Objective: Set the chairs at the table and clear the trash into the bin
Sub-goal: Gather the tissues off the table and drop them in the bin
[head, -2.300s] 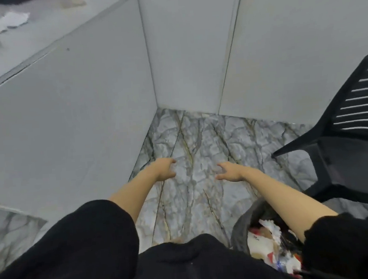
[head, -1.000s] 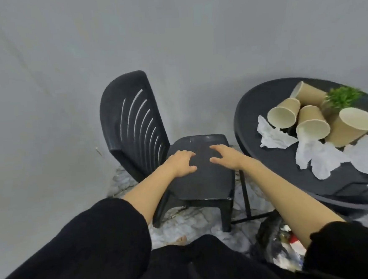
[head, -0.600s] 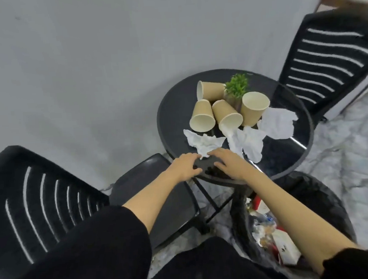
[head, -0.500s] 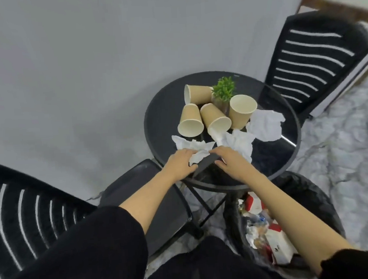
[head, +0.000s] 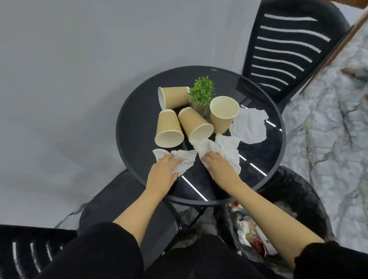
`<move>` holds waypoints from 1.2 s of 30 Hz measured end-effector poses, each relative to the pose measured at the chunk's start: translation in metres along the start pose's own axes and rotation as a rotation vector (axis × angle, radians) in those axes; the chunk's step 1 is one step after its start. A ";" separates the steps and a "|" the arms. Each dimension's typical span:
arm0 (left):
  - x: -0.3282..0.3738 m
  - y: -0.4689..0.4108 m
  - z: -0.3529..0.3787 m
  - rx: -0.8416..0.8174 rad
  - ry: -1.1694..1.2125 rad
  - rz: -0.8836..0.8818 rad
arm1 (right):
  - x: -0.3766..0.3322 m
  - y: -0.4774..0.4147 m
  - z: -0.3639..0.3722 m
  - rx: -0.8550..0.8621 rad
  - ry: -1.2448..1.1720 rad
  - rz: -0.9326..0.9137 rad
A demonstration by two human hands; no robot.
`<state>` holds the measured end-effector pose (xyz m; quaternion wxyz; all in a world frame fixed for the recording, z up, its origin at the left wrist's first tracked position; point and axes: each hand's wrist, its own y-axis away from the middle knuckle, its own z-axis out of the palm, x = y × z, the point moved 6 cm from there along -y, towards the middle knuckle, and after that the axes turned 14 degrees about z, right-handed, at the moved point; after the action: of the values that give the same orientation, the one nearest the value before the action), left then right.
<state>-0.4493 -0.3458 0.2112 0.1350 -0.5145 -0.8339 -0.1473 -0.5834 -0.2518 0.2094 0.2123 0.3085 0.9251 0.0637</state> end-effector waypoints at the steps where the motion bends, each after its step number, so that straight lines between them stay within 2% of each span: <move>1: 0.000 -0.001 -0.002 0.023 -0.009 0.018 | -0.001 0.001 0.001 0.019 -0.004 0.005; 10: -0.006 0.001 -0.013 0.216 0.025 0.149 | -0.007 0.014 0.004 0.058 -0.189 0.071; 15: 0.019 -0.010 -0.031 0.300 0.156 0.270 | 0.001 0.029 -0.026 0.206 -0.302 0.110; 19: 0.049 -0.028 -0.039 0.273 0.272 0.393 | 0.022 0.040 -0.061 0.345 -0.306 0.153; 25: 0.086 -0.062 -0.036 0.279 0.320 0.461 | 0.064 0.036 -0.109 0.506 -0.364 0.211; 31: 0.109 -0.102 -0.016 0.224 0.329 0.387 | 0.104 -0.004 -0.131 0.528 -0.336 0.197; 36: 0.115 -0.126 0.010 0.124 0.258 0.261 | 0.134 -0.051 -0.111 0.356 -0.262 0.206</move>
<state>-0.6132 -0.3015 0.2319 0.2900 -0.5859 -0.7433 -0.1415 -0.7555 -0.2109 0.2499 0.2652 0.4393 0.8500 -0.1194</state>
